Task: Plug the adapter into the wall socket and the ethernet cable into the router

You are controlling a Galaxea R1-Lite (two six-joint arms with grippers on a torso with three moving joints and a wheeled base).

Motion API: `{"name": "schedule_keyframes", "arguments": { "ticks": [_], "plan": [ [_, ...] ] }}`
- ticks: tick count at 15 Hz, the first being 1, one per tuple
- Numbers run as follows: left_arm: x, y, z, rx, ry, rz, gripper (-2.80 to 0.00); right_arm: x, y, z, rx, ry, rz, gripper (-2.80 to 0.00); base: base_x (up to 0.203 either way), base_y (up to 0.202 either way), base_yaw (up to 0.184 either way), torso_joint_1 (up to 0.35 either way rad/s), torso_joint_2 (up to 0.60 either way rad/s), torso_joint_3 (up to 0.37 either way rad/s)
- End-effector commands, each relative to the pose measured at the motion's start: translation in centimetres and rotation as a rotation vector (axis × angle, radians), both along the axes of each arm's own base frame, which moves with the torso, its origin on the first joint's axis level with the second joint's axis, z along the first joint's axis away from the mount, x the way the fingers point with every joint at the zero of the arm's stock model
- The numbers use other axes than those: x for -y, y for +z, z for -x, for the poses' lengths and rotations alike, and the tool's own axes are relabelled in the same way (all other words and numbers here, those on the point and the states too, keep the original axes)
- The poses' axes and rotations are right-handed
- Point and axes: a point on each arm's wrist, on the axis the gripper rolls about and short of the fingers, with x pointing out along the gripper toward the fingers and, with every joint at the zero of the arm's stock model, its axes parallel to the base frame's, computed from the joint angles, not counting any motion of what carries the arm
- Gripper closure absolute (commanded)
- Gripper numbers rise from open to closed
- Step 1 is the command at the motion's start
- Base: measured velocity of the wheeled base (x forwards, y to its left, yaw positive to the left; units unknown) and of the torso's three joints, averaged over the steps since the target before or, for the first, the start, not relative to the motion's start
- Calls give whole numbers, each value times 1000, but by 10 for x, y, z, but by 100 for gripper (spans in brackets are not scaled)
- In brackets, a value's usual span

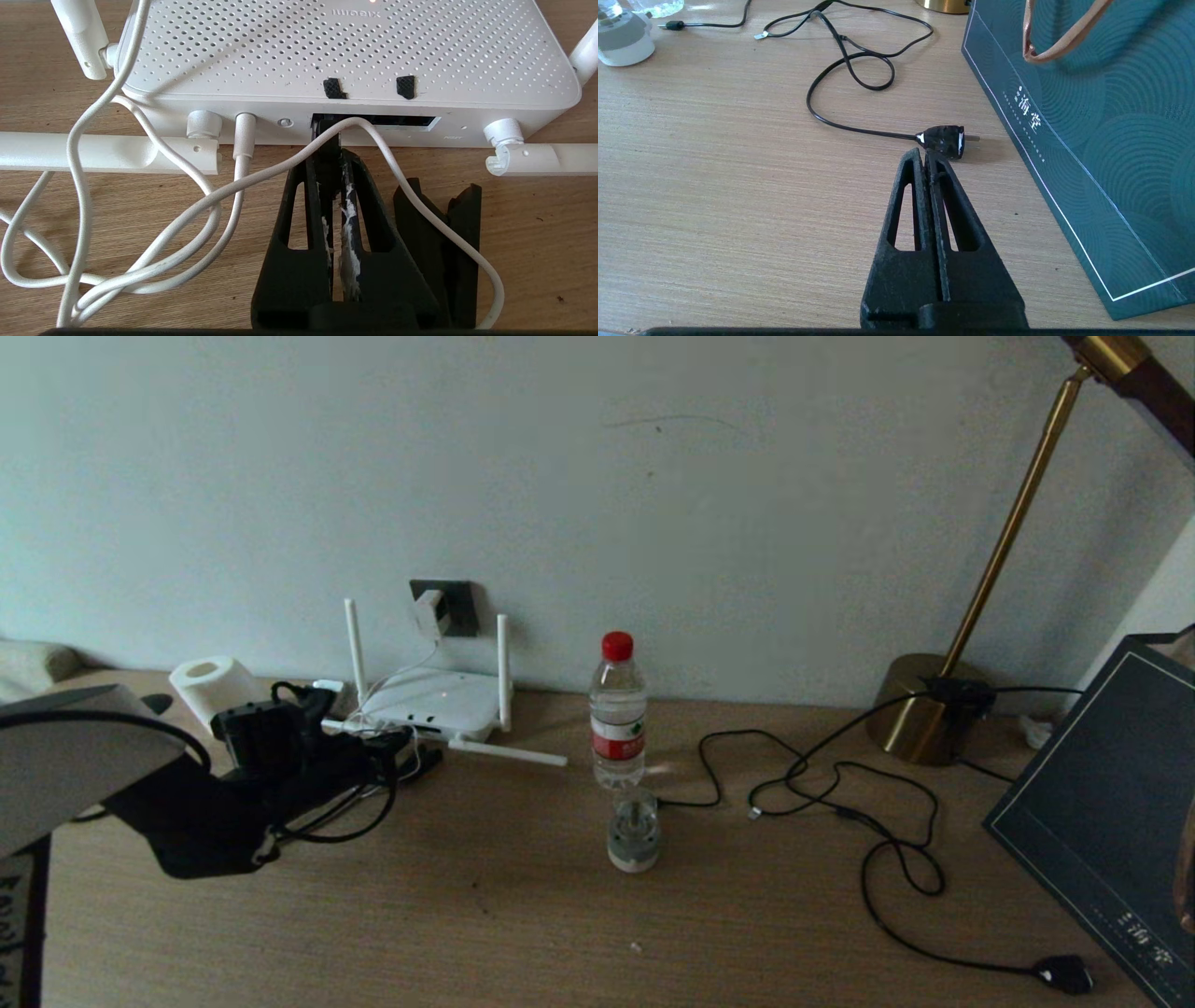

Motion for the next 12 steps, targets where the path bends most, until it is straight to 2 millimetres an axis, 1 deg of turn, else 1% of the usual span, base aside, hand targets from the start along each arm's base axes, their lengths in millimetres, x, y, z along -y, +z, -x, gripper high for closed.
{"name": "schedule_keyframes", "arguments": {
  "ticks": [1,12],
  "plan": [
    [2,-1,0,2,0,-2,0,0,0,0,-3,1,0,0,0,0,0,0,0,0],
    [15,-5,-2,-10,11,-10,0,0,0,0,-3,1,0,0,0,0,0,0,0,0]
  ]
}}
